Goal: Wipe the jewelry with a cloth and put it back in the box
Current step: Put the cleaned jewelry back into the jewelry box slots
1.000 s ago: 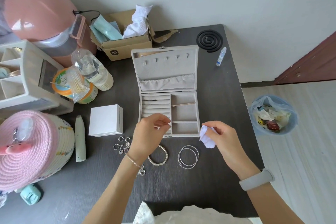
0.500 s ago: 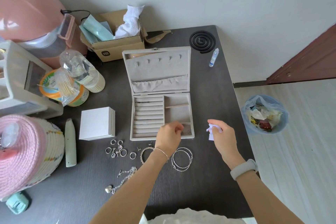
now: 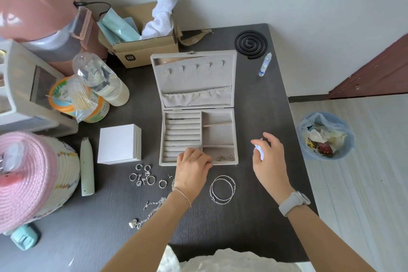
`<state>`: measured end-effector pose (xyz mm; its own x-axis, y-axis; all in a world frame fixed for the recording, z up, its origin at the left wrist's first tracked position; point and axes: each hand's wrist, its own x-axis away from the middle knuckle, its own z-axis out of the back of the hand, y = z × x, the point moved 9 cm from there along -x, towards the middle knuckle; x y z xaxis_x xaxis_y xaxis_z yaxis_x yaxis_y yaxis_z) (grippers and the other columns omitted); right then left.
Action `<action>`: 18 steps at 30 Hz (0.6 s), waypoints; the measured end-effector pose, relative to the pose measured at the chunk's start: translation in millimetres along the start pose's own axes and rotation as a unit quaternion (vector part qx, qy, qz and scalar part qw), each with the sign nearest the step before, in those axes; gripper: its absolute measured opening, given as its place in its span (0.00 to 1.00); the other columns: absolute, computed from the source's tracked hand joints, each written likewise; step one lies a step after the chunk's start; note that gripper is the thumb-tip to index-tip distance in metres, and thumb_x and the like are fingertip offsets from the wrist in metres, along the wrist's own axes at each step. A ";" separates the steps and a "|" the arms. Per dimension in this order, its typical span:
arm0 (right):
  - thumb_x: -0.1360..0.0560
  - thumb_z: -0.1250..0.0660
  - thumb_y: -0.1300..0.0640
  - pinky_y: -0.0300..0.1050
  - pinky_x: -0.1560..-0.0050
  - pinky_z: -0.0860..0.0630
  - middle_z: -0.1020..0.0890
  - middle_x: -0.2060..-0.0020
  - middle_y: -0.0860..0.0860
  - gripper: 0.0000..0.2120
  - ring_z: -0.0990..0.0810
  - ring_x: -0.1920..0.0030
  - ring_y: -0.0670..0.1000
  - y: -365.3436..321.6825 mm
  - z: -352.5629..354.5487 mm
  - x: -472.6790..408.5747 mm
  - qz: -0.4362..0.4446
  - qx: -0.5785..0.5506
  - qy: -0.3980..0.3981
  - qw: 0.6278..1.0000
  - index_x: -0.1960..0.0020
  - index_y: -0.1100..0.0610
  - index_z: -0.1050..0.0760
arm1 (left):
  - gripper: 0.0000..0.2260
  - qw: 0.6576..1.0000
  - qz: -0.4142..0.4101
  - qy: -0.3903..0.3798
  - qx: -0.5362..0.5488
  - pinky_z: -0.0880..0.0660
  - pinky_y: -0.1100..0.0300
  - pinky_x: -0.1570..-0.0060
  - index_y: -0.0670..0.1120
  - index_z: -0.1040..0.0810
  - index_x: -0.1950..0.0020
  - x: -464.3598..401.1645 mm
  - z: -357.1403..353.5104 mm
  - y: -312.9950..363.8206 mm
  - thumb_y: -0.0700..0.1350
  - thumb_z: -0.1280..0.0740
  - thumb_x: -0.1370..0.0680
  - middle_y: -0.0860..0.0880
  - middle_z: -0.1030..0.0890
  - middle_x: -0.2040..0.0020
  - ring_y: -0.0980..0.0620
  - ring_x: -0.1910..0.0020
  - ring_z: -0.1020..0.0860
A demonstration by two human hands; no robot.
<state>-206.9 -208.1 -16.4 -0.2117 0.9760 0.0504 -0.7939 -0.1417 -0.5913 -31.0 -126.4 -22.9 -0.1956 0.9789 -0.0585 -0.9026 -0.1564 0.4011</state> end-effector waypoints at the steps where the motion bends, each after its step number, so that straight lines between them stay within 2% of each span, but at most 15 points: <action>1: 0.30 0.33 0.69 0.55 0.48 0.24 0.23 0.46 0.61 0.10 0.25 0.45 0.60 -6.6 6.2 2.8 0.021 0.004 0.031 0.999 0.50 0.61 0.22 | 0.02 1.000 0.005 -0.009 0.003 0.26 0.56 0.64 0.49 0.20 0.65 -1.7 -0.4 0.4 0.44 0.31 0.37 0.53 0.20 0.66 0.48 0.62 0.22; 3: 0.31 0.33 0.68 0.50 0.58 0.23 0.22 0.55 0.57 0.07 0.25 0.54 0.55 -20.2 10.4 11.9 0.072 -0.006 0.060 0.996 0.55 0.60 0.23 | 0.01 0.999 0.016 -0.026 0.009 0.26 0.56 0.67 0.49 0.20 0.66 -6.6 -2.9 1.9 0.44 0.31 0.36 0.53 0.20 0.67 0.47 0.64 0.21; 5: 0.29 0.36 0.64 0.45 0.64 0.25 0.23 0.60 0.53 0.02 0.25 0.59 0.52 -27.9 0.5 25.7 0.104 -0.017 0.026 0.994 0.57 0.59 0.25 | 0.01 0.999 0.026 -0.035 0.022 0.26 0.54 0.67 0.48 0.20 0.65 -11.9 -5.4 2.7 0.43 0.31 0.36 0.52 0.20 0.67 0.46 0.64 0.21; 8: 0.27 0.36 0.55 0.43 0.59 0.26 0.24 0.55 0.51 0.08 0.25 0.52 0.52 -19.5 -40.1 48.0 0.078 0.034 -0.119 0.989 0.49 0.57 0.25 | 0.02 0.997 0.046 -0.049 0.047 0.26 0.51 0.64 0.47 0.19 0.63 -18.3 -8.9 5.2 0.41 0.29 0.34 0.49 0.19 0.65 0.43 0.61 0.21; 10: 0.27 0.34 0.52 0.43 0.53 0.26 0.25 0.51 0.52 0.14 0.27 0.49 0.52 -11.5 -59.6 60.2 0.061 0.069 -0.171 0.981 0.44 0.57 0.28 | 0.02 0.996 0.052 -0.044 0.063 0.25 0.51 0.61 0.46 0.19 0.62 -19.4 -7.6 7.5 0.40 0.30 0.33 0.48 0.19 0.62 0.42 0.60 0.22; 15: 0.27 0.33 0.54 0.46 0.54 0.27 0.23 0.55 0.53 0.09 0.25 0.53 0.54 -22.4 -66.6 64.6 0.078 0.100 -0.159 0.979 0.50 0.58 0.26 | 0.09 0.995 0.068 0.019 0.066 0.29 0.56 0.59 0.46 0.21 0.56 6.4 4.2 -0.8 0.46 0.40 0.29 0.49 0.21 0.59 0.49 0.58 0.26; 18: 0.29 0.31 0.59 0.46 0.62 0.24 0.22 0.61 0.53 0.04 0.24 0.60 0.53 -23.9 -68.6 64.6 0.088 0.109 -0.153 0.978 0.57 0.58 0.24 | 0.10 0.992 0.078 -0.011 0.097 0.26 0.57 0.61 0.46 0.21 0.55 34.5 -5.6 -2.5 0.47 0.40 0.29 0.49 0.20 0.60 0.49 0.60 0.23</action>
<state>-162.4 -130.4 -54.3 -0.4902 0.8430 0.2216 -0.8253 -0.3672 -0.4290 -37.6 -92.9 -31.0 -0.3170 0.9477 0.0366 -0.7711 -0.2800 0.5719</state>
